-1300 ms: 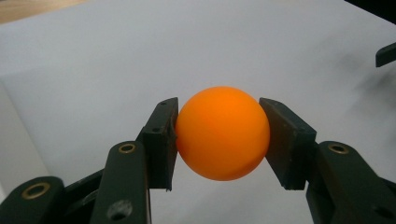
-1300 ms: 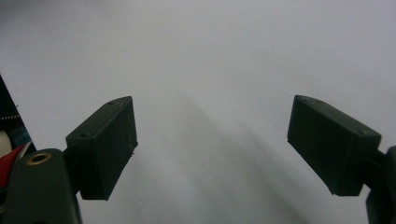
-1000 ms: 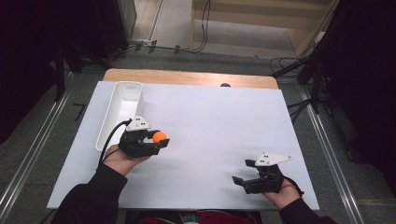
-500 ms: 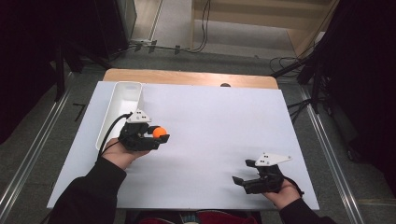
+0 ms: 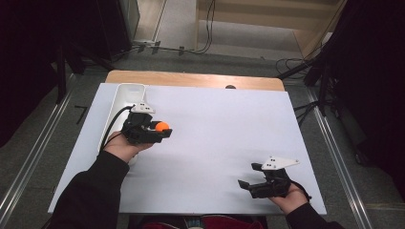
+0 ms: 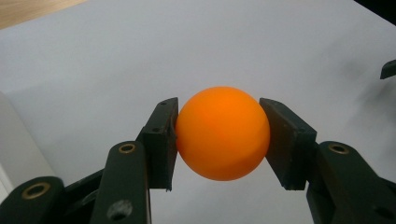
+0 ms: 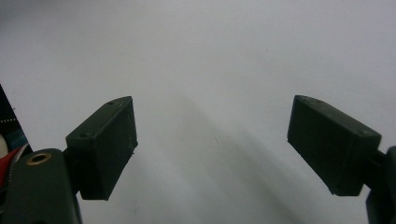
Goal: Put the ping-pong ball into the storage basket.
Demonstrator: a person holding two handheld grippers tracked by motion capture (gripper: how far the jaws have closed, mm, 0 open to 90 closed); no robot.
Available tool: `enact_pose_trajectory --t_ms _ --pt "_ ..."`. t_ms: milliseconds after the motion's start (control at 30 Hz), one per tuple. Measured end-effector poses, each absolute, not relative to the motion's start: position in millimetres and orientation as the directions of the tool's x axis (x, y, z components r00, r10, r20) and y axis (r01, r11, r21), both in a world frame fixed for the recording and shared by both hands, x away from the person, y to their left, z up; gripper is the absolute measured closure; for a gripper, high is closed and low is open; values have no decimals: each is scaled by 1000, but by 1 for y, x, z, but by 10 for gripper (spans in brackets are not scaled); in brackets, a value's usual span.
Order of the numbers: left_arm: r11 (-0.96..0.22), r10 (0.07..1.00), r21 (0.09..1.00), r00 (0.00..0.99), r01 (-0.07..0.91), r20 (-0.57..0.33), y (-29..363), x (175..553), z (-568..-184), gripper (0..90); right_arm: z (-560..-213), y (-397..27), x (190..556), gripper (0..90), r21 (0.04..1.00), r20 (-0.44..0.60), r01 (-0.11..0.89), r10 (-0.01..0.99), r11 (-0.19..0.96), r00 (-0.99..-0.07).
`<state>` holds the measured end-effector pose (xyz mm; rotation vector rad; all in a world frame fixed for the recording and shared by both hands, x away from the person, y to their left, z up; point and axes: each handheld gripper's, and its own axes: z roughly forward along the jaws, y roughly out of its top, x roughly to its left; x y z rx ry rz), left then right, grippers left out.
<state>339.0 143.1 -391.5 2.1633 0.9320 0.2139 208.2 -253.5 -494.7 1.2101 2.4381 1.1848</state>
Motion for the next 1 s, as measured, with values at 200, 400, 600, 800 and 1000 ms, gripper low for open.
enact_pose_trajectory --t_ms 200,400,600,800,1000 --pt "-434 697 703 705 564 -135 145 347 -386 496 -495 -253 208 145 717 175 596 735 360 -655" --pt "-421 717 712 687 562 -117 148 352 -382 496 -495 -253 208 145 718 180 598 735 357 -654" --pt "-409 744 721 662 560 -93 155 353 -380 496 -495 -254 208 145 720 179 595 732 358 -657" --pt "-407 753 722 653 560 -82 164 349 -379 495 -495 -252 207 145 717 178 595 730 363 -660" --pt "-371 772 733 628 570 -98 176 350 -377 495 -495 -251 207 145 719 179 594 729 362 -661"
